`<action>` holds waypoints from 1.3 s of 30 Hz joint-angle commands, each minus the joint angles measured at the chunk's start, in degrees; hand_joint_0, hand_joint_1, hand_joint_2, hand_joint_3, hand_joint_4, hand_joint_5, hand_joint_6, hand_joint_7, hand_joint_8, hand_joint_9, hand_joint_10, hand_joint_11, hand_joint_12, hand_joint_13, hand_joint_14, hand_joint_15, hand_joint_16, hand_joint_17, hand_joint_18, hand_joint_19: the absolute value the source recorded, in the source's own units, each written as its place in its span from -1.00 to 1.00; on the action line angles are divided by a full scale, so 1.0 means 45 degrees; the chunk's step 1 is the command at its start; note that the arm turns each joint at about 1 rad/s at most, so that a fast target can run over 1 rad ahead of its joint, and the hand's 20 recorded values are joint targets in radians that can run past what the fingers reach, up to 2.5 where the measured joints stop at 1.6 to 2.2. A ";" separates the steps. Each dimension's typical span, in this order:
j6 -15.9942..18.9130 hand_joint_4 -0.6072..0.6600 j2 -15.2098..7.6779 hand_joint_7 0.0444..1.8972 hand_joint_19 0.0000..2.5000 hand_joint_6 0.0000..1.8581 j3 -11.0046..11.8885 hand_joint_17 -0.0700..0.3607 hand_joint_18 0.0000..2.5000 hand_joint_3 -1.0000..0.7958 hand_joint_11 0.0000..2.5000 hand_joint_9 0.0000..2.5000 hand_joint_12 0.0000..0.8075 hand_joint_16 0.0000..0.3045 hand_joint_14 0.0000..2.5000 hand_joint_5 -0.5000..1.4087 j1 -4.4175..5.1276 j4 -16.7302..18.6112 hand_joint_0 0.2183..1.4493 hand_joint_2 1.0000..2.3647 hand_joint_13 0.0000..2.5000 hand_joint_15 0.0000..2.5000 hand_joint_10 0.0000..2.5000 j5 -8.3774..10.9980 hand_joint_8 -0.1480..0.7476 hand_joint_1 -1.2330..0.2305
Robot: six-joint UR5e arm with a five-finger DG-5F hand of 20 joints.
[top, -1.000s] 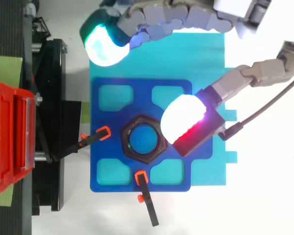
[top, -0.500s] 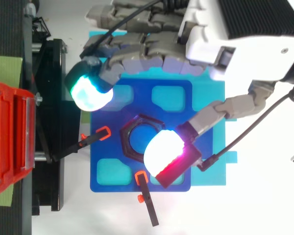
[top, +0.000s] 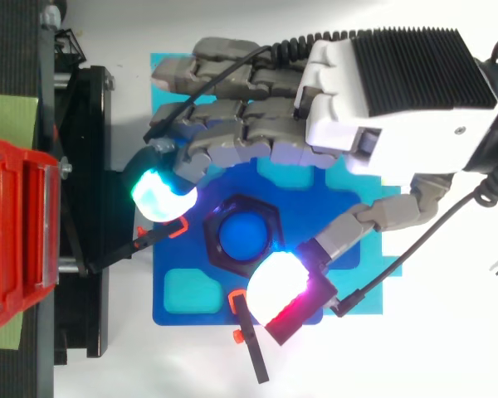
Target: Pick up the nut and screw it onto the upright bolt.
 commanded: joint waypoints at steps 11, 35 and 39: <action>0.0000 0.18 0.0000 -0.27 -1.00 -0.46 -0.0034 -0.06 -1.00 -0.44 -1.00 -0.70 -0.04 -0.61 -1.00 -0.65 0.0162 -0.0114 -0.69 -1.00 -1.00 -1.00 -1.00 0.0010 -0.08 0.05; 0.0020 0.29 0.0000 -0.07 -1.00 -0.46 -0.0034 -0.12 -1.00 -0.44 -1.00 -0.51 -0.03 -0.65 -1.00 -0.58 0.0201 -0.0231 -0.67 -1.00 -0.88 -1.00 -1.00 -0.0009 -0.03 0.04; 0.0020 0.30 0.0000 -0.05 -1.00 -0.46 -0.0034 -0.13 -1.00 -0.44 -1.00 -0.48 -0.04 -0.66 -1.00 -0.57 0.0083 -0.0250 -0.67 -1.00 -0.85 -1.00 -1.00 -0.0048 -0.01 0.05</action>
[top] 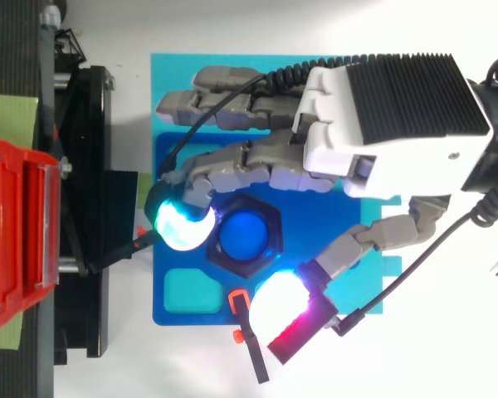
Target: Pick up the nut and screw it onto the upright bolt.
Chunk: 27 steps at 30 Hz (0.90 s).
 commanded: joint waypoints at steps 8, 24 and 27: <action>-0.0037 0.28 0.0000 0.05 -1.00 -0.46 -0.0006 -0.19 -1.00 -0.44 -1.00 -0.36 -0.06 -0.69 -1.00 -0.52 -0.0363 -0.0260 -0.65 -1.00 -0.76 -1.00 -1.00 -0.0142 -0.02 0.18; -0.0155 0.14 0.0000 0.23 -1.00 -0.46 0.0013 -0.28 -0.85 -0.44 -1.00 -0.01 -0.20 -0.75 -1.00 -0.41 -0.0832 -0.0436 -0.61 -1.00 -0.54 -1.00 -1.00 -0.0611 -0.19 0.36; -0.0155 0.14 0.0000 0.25 -1.00 -0.46 -0.0006 -0.31 -0.78 -0.44 -1.00 0.07 -0.24 -0.77 -1.00 -0.40 -0.0852 -0.0436 -0.60 -1.00 -0.49 -1.00 -1.00 -0.0611 -0.22 0.36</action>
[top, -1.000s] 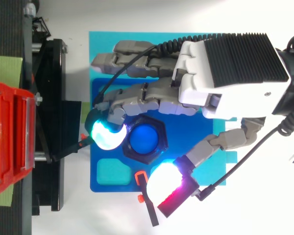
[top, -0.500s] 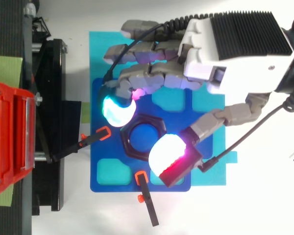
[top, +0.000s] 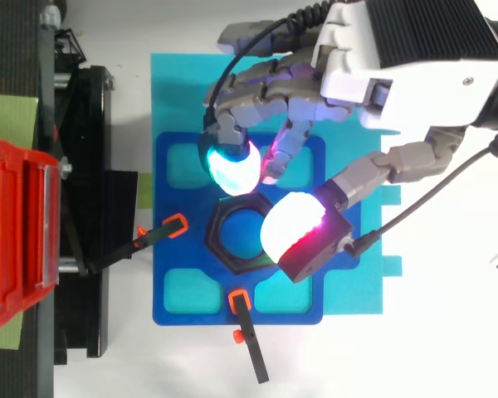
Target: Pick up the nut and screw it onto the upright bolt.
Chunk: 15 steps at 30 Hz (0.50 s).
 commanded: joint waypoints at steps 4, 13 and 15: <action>0.0000 0.10 0.0000 0.34 -1.00 -0.46 -0.0003 -0.35 -0.62 -0.44 -1.00 0.25 -0.33 -0.80 -1.00 -0.37 -0.0051 -0.0005 -0.59 -1.00 -0.35 -1.00 -1.00 -0.0021 -0.34 0.35; 0.0000 0.06 0.0020 0.46 -0.96 -0.46 0.0017 -0.40 -0.37 -0.44 -0.97 0.43 -0.47 -0.83 -1.00 -0.35 -0.0188 0.0034 -0.59 -1.00 -0.20 -1.00 -1.00 -0.0021 -0.35 0.35; 0.0000 0.05 0.0020 0.46 -0.96 -0.46 0.0095 -0.39 -0.37 -0.44 -0.96 0.42 -0.47 -0.82 -1.00 -0.36 -0.0227 0.0015 -0.59 -1.00 -0.19 -1.00 -1.00 -0.0021 -0.33 0.35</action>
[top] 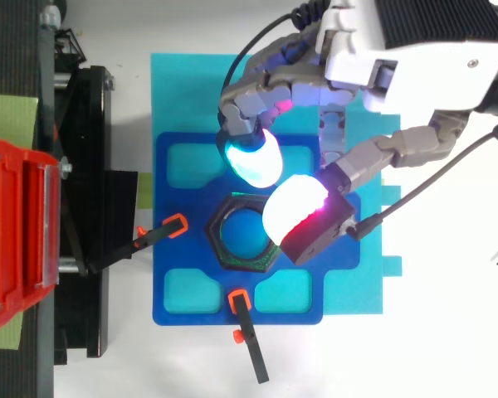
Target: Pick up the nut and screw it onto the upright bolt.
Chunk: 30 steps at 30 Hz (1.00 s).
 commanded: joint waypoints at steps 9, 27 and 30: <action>-0.0058 0.31 0.0004 -0.17 -0.97 -0.46 0.1033 -0.23 -0.52 -0.44 -0.93 0.06 -0.12 -0.72 -1.00 -0.58 -0.0388 -0.0649 -0.63 -1.00 -0.32 -1.00 -1.00 -0.0274 0.06 0.21; -0.0078 -0.10 -0.0015 -0.48 -1.00 -0.46 0.0544 -0.11 -1.00 -0.44 -1.00 -0.99 -0.07 -0.64 -1.00 -0.78 -0.0154 -0.0239 -0.69 -1.00 -1.00 -1.00 -1.00 -0.0293 -0.22 -0.24; -0.0058 -0.07 -0.0015 -0.48 -1.00 -0.46 0.0466 -0.10 -1.00 -0.44 -1.00 -1.00 -0.06 -0.64 -1.00 -0.77 0.0002 -0.0083 -0.69 -1.00 -1.00 -1.00 -1.00 -0.0274 -0.22 -0.24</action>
